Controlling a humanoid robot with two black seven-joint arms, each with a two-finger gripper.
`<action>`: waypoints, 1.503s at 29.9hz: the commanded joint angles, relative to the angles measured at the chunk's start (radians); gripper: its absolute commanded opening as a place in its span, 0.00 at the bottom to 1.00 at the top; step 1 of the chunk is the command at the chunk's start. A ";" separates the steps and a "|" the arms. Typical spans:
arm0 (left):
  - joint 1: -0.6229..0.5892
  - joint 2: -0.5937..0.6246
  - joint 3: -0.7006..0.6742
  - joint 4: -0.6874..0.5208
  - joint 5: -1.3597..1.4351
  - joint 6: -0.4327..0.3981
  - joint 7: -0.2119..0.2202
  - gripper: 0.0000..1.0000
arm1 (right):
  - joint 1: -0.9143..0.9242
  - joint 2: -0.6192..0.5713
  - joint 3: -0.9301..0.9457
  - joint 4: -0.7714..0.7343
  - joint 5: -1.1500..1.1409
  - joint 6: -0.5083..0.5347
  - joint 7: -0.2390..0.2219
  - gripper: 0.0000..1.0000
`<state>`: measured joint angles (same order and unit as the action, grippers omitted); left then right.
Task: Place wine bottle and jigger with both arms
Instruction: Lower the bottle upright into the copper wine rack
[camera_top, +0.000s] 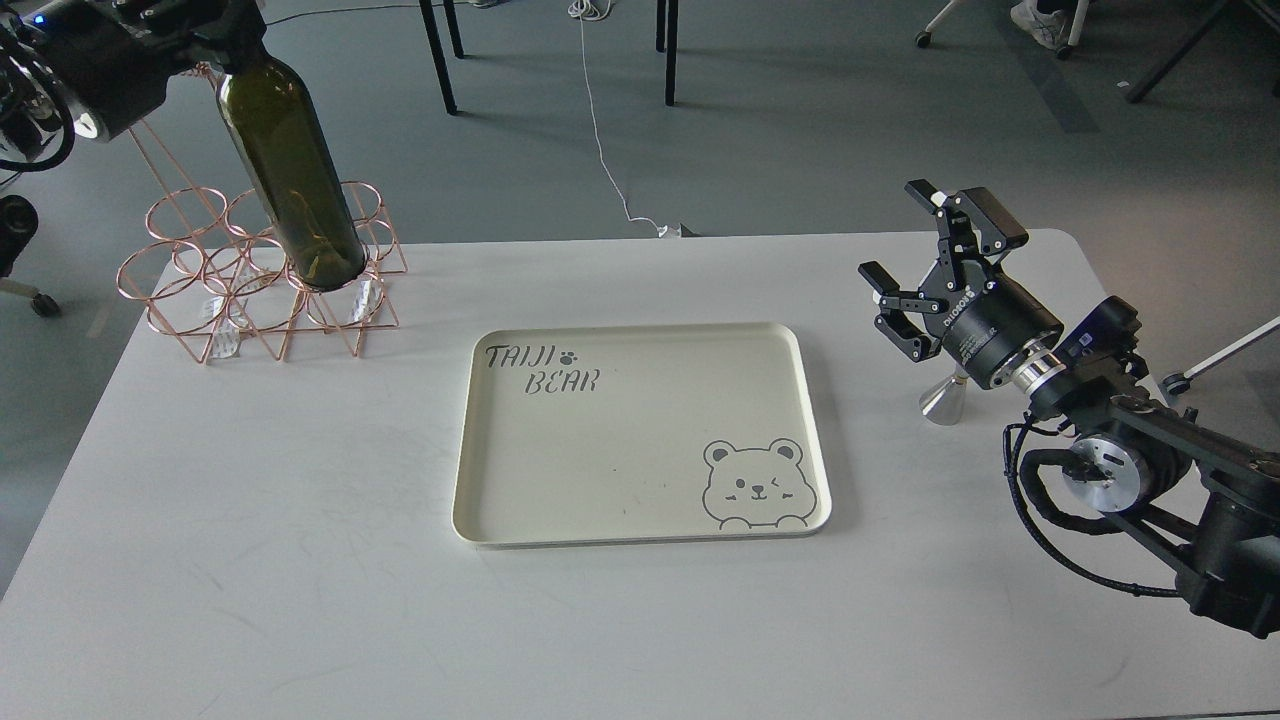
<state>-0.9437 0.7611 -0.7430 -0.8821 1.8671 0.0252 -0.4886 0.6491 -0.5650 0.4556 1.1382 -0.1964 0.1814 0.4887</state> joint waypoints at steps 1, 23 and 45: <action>0.005 0.000 0.014 0.000 -0.002 0.004 0.000 0.26 | 0.000 -0.001 0.000 0.002 0.000 -0.002 0.000 0.98; 0.063 -0.031 0.014 0.025 -0.003 0.033 0.000 0.27 | -0.020 -0.001 0.000 0.012 -0.003 -0.010 0.000 0.98; 0.072 -0.077 0.016 0.130 -0.003 0.033 0.000 0.32 | -0.022 -0.001 0.000 0.014 -0.018 -0.010 0.000 0.98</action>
<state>-0.8663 0.6882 -0.7272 -0.7641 1.8634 0.0597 -0.4892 0.6274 -0.5661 0.4560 1.1521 -0.2147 0.1717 0.4887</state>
